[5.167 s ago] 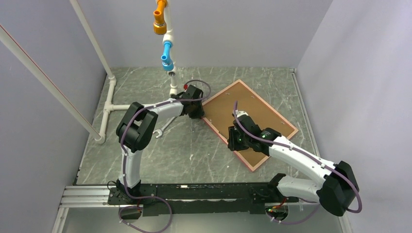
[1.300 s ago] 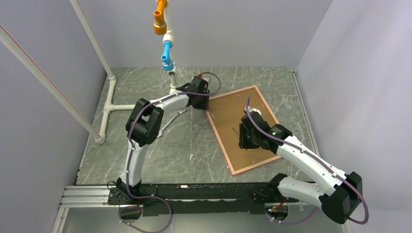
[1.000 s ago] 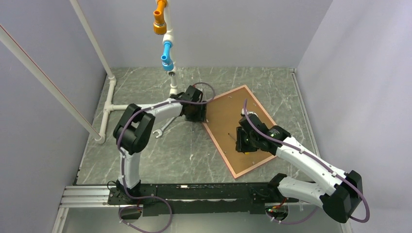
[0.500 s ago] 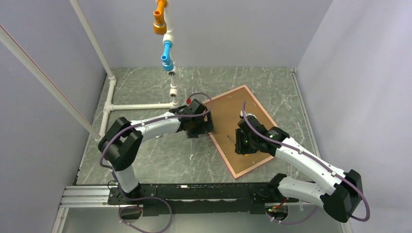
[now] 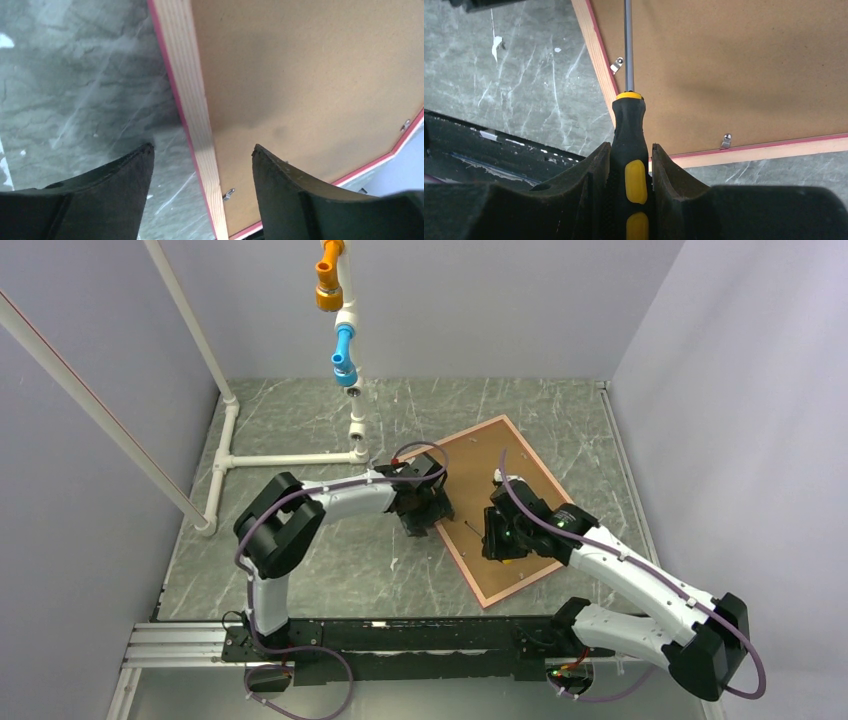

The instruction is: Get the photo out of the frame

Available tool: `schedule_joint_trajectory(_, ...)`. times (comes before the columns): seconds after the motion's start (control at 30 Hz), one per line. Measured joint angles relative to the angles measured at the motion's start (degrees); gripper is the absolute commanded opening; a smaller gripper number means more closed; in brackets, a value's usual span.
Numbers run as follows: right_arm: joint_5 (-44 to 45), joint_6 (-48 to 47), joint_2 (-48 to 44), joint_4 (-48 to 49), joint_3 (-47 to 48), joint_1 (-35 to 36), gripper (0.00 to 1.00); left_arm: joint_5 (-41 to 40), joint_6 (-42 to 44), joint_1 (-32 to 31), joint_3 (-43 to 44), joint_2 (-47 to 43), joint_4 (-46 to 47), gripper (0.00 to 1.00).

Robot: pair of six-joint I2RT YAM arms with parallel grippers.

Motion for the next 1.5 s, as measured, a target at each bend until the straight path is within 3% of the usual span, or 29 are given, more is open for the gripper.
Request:
schedule_joint_trajectory(0.37, -0.2, 1.1, 0.3, -0.7, 0.0, 3.5, 0.00, -2.1, 7.6, 1.0, 7.5, 5.7, -3.8, 0.00)
schedule_joint_trajectory(0.8, 0.4, 1.3, 5.1, -0.2, 0.0, 5.5, 0.00, 1.6, 21.6, 6.3, 9.0, 7.2, 1.2, 0.00)
schedule_joint_trajectory(1.5, -2.6, -1.5, 13.9, 3.7, 5.0, 7.0, 0.00, 6.1, 24.2, 8.3, 8.3, 8.1, 5.4, 0.00)
